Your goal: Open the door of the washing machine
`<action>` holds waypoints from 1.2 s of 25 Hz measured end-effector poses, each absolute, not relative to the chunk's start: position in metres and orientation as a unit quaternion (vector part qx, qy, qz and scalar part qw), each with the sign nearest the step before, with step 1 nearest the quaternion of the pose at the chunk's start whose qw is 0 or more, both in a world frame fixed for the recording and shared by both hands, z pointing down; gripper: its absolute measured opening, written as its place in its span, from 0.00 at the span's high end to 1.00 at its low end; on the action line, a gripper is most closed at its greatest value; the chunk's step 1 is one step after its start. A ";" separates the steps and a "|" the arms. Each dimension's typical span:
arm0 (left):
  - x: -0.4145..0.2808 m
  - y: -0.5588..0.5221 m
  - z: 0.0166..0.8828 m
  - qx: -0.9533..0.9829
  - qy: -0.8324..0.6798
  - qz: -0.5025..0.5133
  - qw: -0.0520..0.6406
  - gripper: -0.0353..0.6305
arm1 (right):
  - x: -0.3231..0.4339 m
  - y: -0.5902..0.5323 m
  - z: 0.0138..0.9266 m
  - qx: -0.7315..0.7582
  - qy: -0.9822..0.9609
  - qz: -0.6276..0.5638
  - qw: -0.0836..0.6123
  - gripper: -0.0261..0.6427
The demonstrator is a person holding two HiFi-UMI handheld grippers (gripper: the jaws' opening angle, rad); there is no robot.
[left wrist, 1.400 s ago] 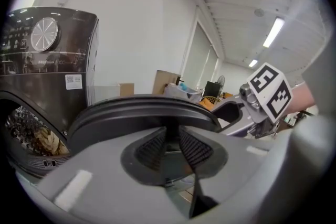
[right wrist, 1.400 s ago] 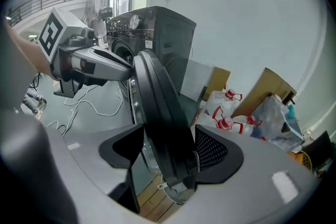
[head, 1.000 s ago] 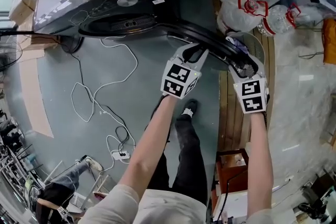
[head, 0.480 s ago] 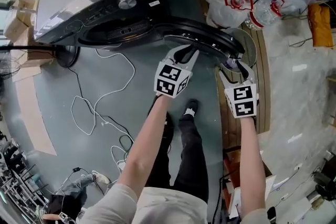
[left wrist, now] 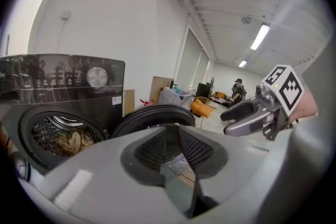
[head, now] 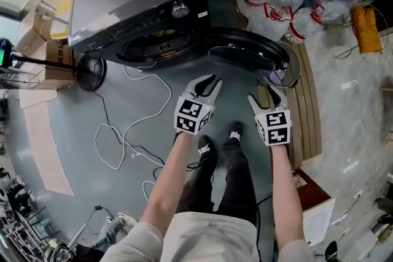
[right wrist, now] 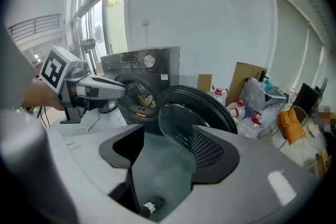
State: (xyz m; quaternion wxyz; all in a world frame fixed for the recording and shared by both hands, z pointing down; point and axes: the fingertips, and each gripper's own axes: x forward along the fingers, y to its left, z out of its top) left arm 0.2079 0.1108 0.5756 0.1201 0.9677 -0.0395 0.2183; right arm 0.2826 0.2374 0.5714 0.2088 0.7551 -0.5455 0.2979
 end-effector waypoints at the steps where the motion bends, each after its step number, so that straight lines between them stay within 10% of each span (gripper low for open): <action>1: 0.191 0.108 0.568 0.968 -0.045 0.217 0.120 0.74 | 0.268 0.236 0.567 0.756 -0.546 0.300 0.201 0.55; 15: -0.015 0.104 0.464 0.953 -0.174 0.176 0.173 0.74 | 0.091 0.231 0.497 0.736 -0.581 0.307 0.163 0.55; 30: -0.077 0.094 0.433 0.949 -0.217 0.167 0.159 0.74 | 0.033 0.210 0.462 0.730 -0.616 0.251 0.159 0.55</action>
